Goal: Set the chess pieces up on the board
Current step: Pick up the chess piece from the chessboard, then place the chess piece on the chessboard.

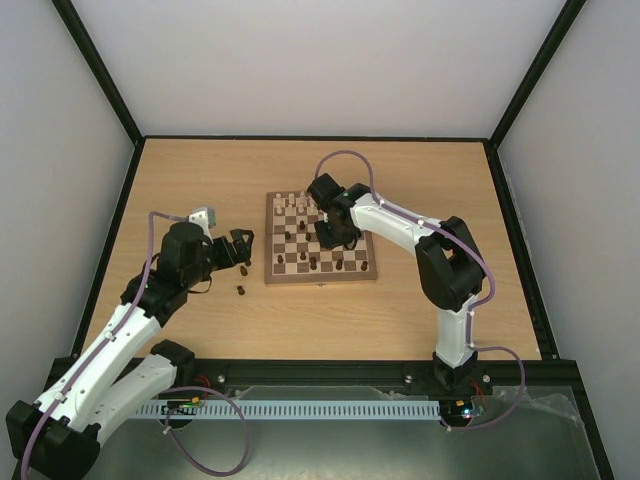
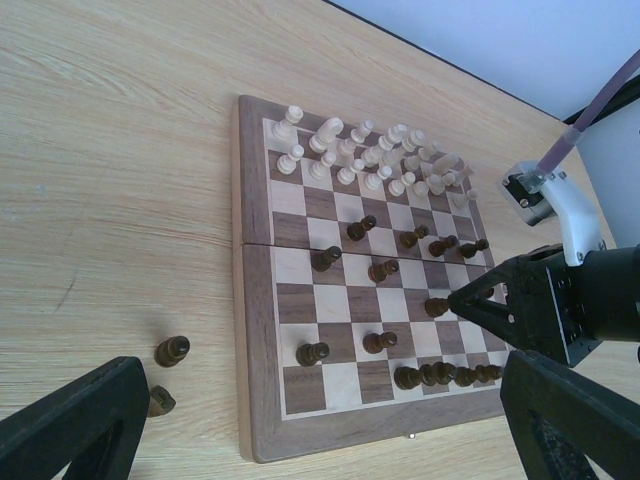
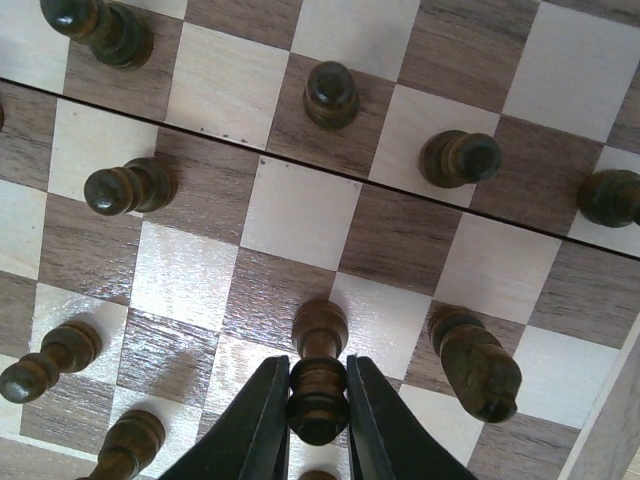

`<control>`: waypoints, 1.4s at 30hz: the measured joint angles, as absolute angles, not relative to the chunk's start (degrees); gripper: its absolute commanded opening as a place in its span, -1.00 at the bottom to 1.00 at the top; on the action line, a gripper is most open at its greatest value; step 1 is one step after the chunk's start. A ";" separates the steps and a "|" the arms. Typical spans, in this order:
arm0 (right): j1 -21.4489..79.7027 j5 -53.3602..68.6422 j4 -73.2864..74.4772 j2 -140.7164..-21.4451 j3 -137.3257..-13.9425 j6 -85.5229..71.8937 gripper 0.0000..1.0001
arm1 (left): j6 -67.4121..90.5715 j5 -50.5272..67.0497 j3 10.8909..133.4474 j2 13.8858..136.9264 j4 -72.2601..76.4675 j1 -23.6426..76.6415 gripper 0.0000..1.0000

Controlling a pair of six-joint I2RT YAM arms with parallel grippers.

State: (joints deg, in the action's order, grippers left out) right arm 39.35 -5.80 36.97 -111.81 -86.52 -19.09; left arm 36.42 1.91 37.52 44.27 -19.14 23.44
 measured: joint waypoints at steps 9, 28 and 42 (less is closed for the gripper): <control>39.38 -5.82 36.99 -111.77 -86.54 -19.05 -0.77 | 36.42 1.91 37.50 44.27 -19.14 23.40 0.98; 46.35 -6.63 38.48 -104.90 -82.04 -20.62 -0.76 | 36.42 1.91 36.88 42.63 -19.14 23.18 0.98; 47.03 -6.79 38.28 -104.77 -78.30 -21.91 -0.76 | 36.47 1.91 36.88 41.89 -19.16 23.18 0.98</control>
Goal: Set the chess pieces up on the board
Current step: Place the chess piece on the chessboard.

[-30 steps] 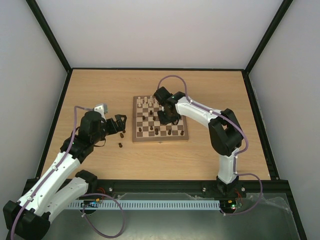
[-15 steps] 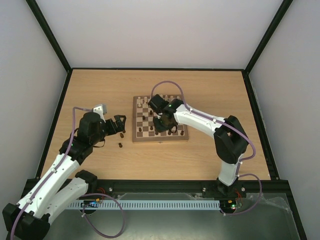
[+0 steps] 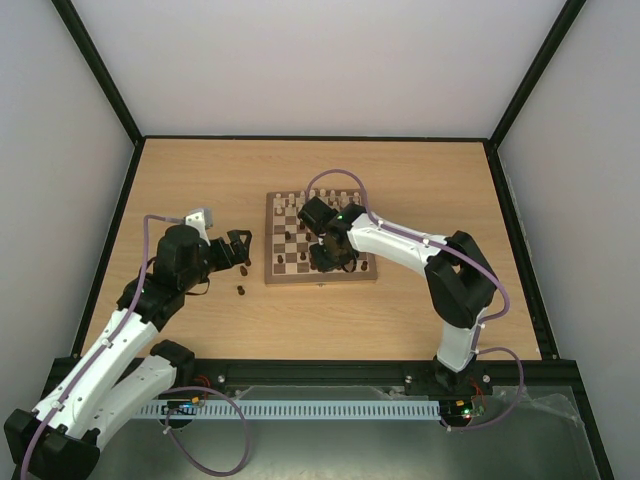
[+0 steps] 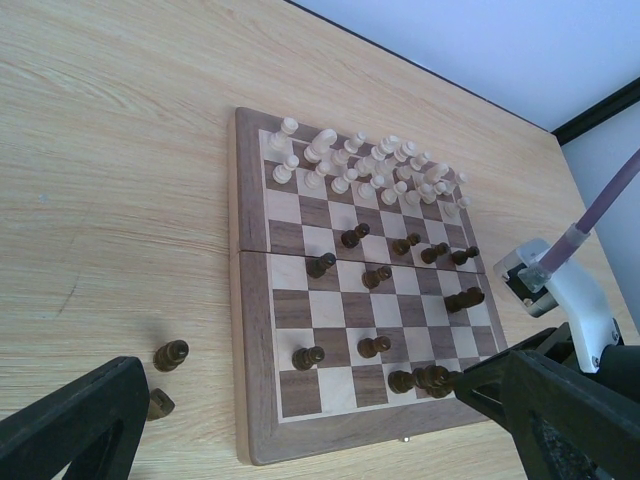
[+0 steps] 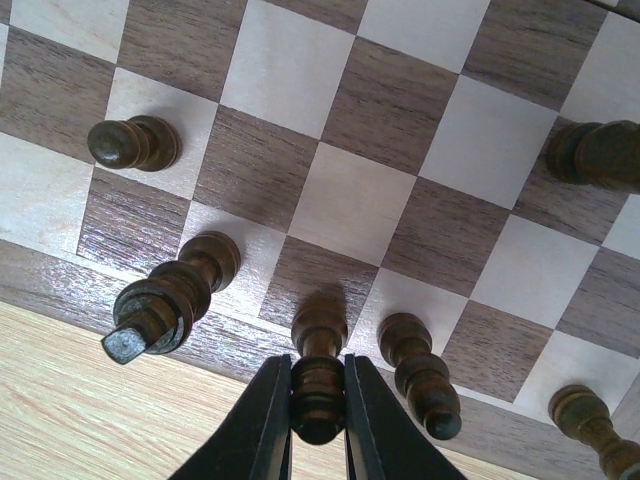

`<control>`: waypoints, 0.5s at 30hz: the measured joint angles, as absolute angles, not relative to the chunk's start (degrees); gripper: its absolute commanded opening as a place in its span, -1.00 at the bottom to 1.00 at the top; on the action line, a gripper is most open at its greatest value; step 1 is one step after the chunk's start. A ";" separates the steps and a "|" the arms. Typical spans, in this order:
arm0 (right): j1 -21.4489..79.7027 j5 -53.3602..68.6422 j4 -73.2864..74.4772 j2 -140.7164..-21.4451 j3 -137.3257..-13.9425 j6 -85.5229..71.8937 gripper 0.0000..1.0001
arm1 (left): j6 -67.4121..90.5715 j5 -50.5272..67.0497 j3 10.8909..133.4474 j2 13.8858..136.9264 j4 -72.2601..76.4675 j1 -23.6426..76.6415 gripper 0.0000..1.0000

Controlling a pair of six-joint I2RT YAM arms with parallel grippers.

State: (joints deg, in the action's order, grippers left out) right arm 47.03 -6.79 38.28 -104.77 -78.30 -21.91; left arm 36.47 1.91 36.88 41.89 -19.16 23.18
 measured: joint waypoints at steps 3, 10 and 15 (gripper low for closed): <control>47.03 -6.85 38.22 -104.77 -78.24 -21.89 -0.76 | 36.47 1.93 36.88 41.85 -19.16 23.18 0.99; 47.03 -6.98 37.85 -104.77 -78.24 -21.89 -0.75 | 36.47 1.91 36.88 41.85 -19.16 23.16 0.99; 47.03 -7.11 37.54 -104.79 -78.24 -21.87 -0.75 | 36.47 1.91 36.88 41.85 -19.16 23.18 0.99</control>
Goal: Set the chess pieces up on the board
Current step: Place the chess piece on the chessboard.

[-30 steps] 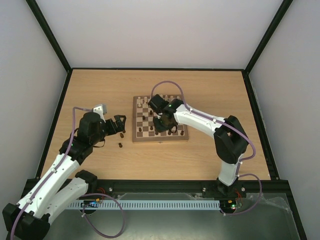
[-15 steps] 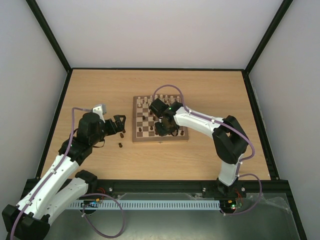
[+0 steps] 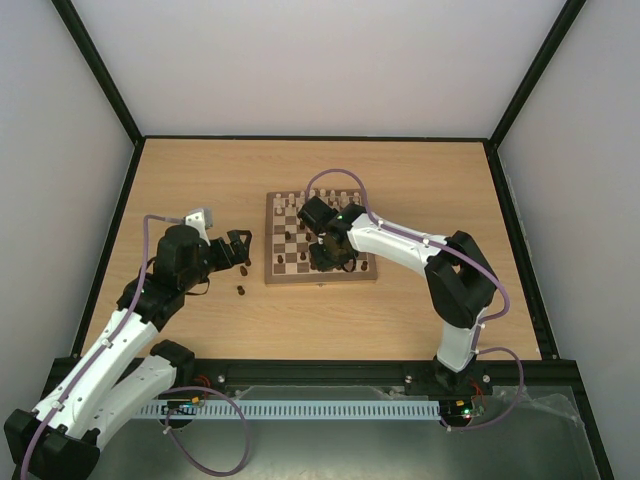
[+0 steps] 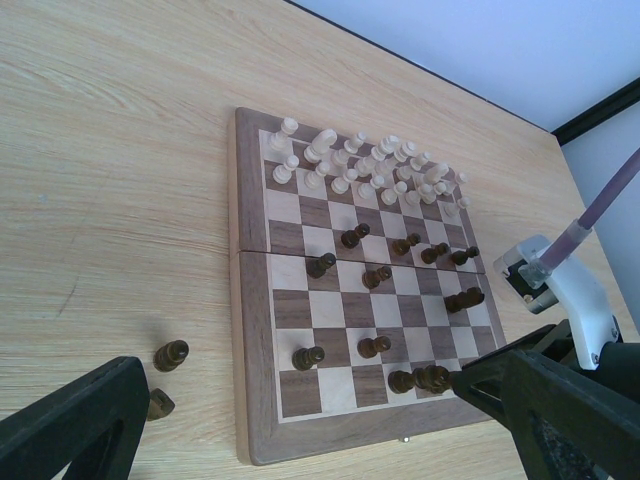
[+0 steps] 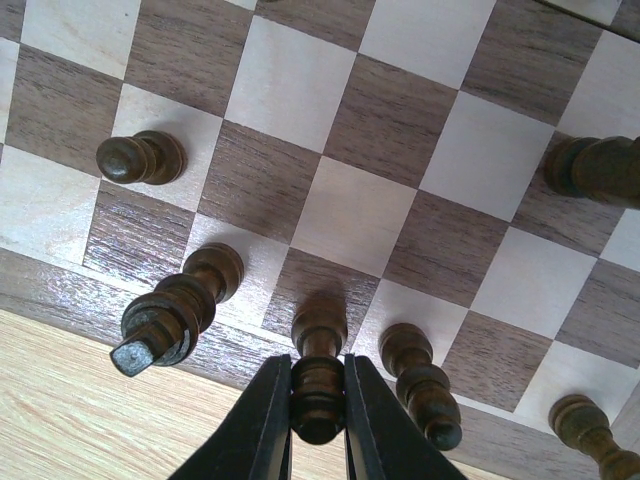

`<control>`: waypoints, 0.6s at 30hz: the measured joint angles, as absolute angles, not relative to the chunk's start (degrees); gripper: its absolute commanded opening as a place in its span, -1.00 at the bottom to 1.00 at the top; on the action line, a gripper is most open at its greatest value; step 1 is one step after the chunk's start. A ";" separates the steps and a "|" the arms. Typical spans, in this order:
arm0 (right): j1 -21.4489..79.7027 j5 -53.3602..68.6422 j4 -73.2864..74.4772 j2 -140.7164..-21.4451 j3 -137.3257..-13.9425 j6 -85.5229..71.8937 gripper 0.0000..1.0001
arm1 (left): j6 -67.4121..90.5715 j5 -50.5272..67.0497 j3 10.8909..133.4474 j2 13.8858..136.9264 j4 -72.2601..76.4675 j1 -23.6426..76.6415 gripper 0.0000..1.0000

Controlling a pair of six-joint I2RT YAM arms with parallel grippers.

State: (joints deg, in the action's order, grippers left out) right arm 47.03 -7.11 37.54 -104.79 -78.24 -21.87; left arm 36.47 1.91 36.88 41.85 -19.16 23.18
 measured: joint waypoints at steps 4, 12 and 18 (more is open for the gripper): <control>47.03 -7.09 37.34 -104.79 -78.24 -21.87 -0.74 | 36.47 1.91 36.88 41.87 -19.16 23.16 0.98; 47.03 -7.07 37.32 -104.79 -78.24 -21.82 -0.66 | 36.45 1.93 36.88 41.87 -19.16 23.18 0.99; 47.03 -7.01 37.32 -104.99 -78.24 -21.82 -0.60 | 36.47 1.93 36.80 41.87 -19.16 23.18 0.98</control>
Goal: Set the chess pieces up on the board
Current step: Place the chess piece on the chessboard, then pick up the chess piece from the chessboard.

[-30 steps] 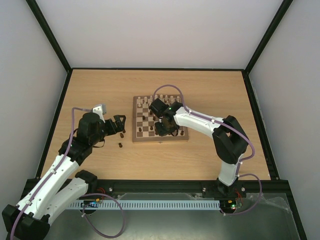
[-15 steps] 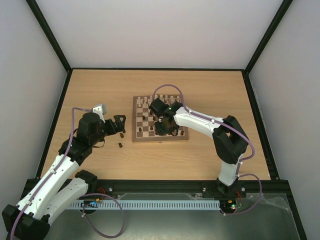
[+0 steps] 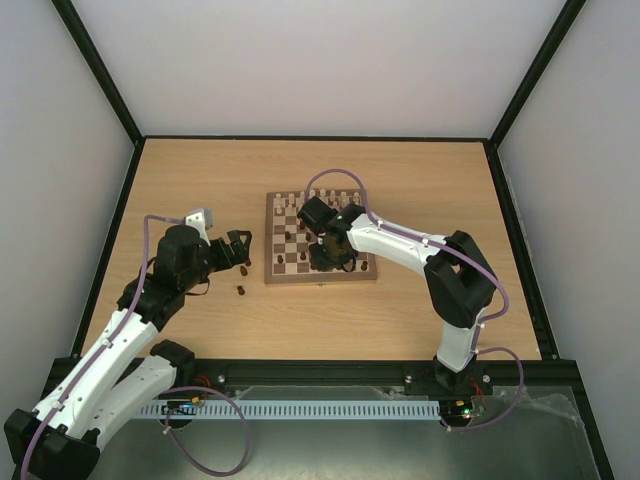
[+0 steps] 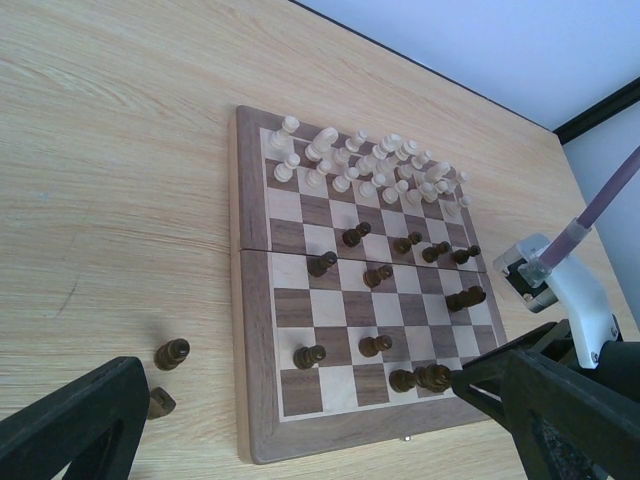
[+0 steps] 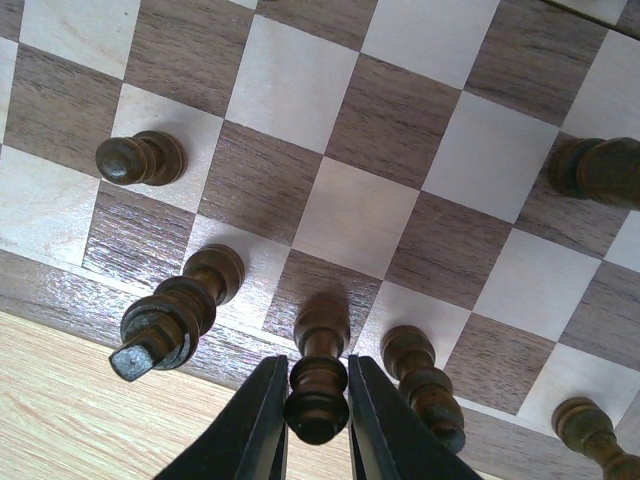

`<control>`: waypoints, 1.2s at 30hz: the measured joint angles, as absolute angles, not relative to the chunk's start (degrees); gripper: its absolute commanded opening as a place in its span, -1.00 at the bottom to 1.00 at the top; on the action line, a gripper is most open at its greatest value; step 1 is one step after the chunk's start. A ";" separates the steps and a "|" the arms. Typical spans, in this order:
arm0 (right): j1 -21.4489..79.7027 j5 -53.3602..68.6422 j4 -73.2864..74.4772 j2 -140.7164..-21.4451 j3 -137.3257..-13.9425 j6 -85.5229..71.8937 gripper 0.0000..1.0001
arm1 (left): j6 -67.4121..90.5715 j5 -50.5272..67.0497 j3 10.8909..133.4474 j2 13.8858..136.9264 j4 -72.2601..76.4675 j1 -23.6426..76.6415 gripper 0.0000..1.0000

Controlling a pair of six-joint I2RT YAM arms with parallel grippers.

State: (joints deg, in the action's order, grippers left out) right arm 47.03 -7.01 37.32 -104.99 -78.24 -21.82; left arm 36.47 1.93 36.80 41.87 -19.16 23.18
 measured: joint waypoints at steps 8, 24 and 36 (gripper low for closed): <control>47.03 -6.79 37.30 -104.99 -78.24 -21.65 -0.51 | 36.47 1.93 36.67 41.87 -19.16 23.16 0.99; 47.03 -6.94 37.67 -100.99 -79.75 -21.93 -0.10 | 36.47 1.54 36.67 41.89 -19.22 23.16 0.99; 47.00 -6.59 37.45 -95.61 -82.50 -21.85 -0.10 | 36.80 0.51 36.67 43.16 -19.59 22.41 0.99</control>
State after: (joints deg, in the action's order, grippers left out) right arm 47.00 -6.59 37.45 -95.61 -82.50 -21.85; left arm 36.80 0.51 36.67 43.16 -19.59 22.41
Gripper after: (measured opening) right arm 0.452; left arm 0.993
